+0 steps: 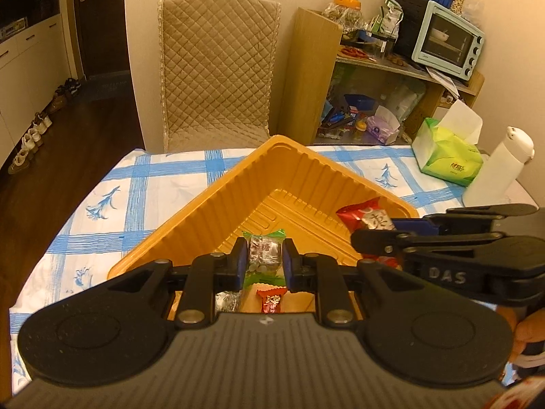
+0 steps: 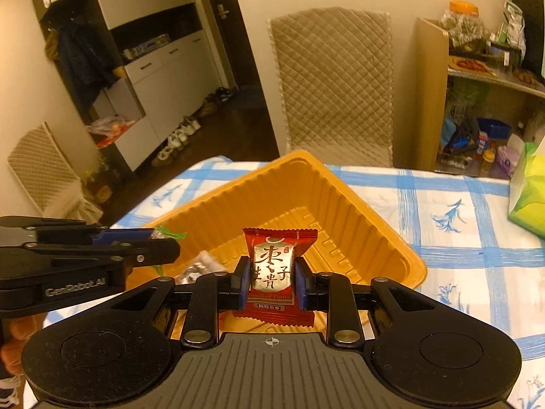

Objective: Organize snacks
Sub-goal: 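Carry both snacks over the orange tray and open both tools to drop them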

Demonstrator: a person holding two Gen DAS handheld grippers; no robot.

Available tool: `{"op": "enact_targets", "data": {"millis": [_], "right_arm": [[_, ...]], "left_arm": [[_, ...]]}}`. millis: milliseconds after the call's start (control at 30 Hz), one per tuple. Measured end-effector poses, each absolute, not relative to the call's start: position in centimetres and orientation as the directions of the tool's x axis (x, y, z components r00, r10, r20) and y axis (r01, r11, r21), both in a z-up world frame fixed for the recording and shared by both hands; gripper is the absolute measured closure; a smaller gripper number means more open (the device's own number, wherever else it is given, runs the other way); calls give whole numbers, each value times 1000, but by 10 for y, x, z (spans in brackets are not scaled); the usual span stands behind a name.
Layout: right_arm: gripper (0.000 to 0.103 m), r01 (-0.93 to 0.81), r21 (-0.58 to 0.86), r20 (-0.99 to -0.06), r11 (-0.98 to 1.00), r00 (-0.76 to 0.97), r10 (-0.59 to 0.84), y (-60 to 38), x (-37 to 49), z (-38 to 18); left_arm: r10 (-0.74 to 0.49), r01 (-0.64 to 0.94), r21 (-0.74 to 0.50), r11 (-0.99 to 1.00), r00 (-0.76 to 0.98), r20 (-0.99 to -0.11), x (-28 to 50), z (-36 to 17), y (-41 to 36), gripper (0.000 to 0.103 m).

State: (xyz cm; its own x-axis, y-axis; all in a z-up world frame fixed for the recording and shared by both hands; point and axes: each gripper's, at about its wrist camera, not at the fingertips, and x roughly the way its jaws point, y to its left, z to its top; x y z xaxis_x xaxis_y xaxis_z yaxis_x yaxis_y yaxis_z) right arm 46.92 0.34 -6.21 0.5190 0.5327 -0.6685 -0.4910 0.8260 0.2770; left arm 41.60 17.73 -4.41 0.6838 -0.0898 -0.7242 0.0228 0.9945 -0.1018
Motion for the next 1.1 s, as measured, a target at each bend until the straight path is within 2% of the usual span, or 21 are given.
{"op": "enact_targets", "data": {"millis": [467,1100], "right_arm": [[76,-456,266,-697,849,518,496,13,490,-91],[73,-426,300,-685,853,527,504,-7,485,-82]], "left_arm": [[-104,35,-108,994,657,-746,435,-63,178,84],[-120,48,-118,992,663,-739,446,-62,169,84]]}}
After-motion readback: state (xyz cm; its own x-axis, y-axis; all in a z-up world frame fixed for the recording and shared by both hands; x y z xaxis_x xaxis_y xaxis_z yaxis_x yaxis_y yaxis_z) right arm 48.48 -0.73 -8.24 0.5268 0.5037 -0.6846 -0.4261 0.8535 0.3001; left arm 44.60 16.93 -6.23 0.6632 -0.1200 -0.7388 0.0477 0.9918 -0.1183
